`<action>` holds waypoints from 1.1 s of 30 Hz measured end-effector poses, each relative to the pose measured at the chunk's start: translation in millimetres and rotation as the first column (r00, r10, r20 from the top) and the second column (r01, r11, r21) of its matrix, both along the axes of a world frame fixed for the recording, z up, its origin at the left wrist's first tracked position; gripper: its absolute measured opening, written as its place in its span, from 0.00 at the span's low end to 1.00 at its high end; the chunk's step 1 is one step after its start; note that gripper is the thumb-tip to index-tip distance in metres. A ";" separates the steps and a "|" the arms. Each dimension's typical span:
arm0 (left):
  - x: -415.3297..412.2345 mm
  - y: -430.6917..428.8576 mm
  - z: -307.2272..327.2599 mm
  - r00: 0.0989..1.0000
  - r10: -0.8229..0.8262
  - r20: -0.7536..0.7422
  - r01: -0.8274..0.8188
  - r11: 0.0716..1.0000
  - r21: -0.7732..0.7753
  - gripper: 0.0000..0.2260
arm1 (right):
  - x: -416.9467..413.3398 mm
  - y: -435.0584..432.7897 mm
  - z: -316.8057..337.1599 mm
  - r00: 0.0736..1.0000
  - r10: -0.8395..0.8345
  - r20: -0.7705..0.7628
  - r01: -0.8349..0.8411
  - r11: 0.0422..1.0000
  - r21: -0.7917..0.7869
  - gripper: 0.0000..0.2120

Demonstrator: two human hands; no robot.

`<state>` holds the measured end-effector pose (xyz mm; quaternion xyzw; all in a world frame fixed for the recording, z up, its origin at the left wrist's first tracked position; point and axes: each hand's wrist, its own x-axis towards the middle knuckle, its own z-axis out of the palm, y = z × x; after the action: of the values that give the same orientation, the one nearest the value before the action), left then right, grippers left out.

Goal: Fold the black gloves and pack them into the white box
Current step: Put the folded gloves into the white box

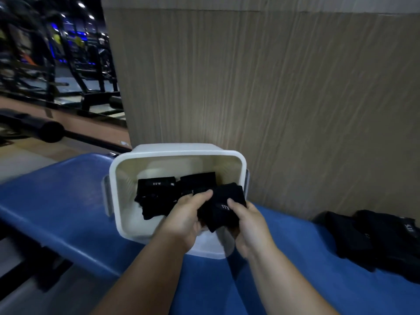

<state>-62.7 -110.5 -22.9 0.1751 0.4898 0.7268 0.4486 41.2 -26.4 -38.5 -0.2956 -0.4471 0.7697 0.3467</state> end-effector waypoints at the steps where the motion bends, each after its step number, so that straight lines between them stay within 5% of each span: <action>1: -3.7 -2.1 -0.2 1.000 0.019 -0.016 -0.019 1.000 0.015 0.09 | -8.7 -1.9 1.6 1.000 -0.014 -0.001 0.014 1.000 0.009 0.11; 13: -61.3 -19.8 -2.1 0.896 0.397 -0.202 -0.406 0.914 -0.006 0.06 | -77.8 -6.6 22.2 0.945 -0.073 0.319 -0.077 0.898 0.433 0.10; 17: -73.9 -18.8 -8.2 0.819 0.486 -0.306 -0.520 0.853 -0.039 0.17 | -103.8 -5.5 28.2 0.917 -0.117 0.382 -0.100 0.858 0.504 0.13; 26: -84.4 -18.9 -14.7 0.679 0.464 -0.569 -0.620 0.777 -0.106 0.20 | -150.8 1.8 29.3 0.816 -0.190 0.546 -0.195 0.799 0.569 0.12; 33: -86.6 -15.5 -23.1 0.508 0.267 -0.819 -0.696 0.687 -0.208 0.26 | -169.0 0.9 28.1 0.598 -0.389 0.700 -0.460 0.549 0.698 0.18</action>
<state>-149.3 -125.9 -46.0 0.1736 0.8298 0.5302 0.0093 -127.8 -25.5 -10.4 -0.3936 -0.8660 0.2468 0.1849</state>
